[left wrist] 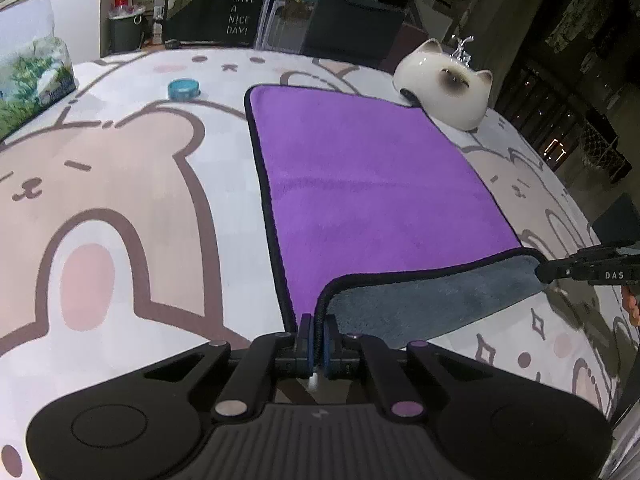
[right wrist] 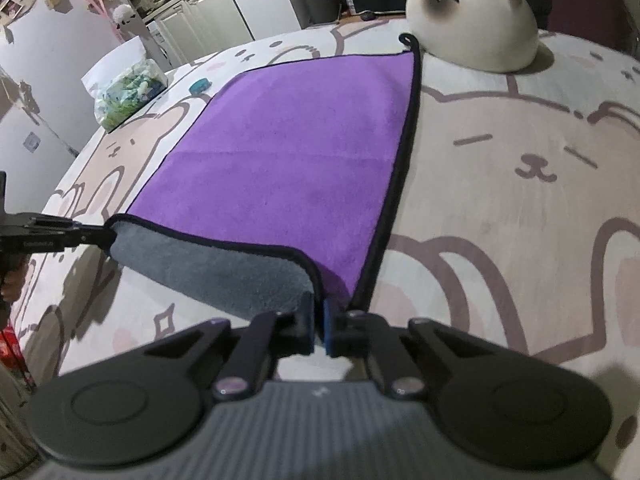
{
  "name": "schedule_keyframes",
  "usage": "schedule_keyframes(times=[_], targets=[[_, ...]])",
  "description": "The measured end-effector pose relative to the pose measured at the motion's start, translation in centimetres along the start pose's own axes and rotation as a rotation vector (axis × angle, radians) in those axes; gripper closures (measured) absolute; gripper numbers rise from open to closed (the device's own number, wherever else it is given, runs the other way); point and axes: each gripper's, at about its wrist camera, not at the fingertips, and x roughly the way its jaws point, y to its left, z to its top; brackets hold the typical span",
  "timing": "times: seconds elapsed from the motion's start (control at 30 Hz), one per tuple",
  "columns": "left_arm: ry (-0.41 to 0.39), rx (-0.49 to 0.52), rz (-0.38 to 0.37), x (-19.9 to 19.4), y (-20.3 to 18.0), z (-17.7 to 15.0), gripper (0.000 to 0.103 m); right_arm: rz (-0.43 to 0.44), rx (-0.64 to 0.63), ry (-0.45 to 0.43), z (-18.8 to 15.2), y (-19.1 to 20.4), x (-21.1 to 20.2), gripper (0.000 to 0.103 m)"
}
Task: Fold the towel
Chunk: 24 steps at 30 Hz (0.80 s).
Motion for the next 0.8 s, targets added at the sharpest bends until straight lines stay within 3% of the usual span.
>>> schedule_keyframes(times=[0.4,0.8], targets=[[-0.054,0.019,-0.011,-1.3,-0.5,2.4,0.099,0.015,0.002,-0.090,2.4,-0.3,-1.8,0.098],[-0.109,0.020,-0.018,0.2,1.1,8.3,0.099,-0.003,-0.010,-0.152,8.0,-1.7,-1.2,0.098]])
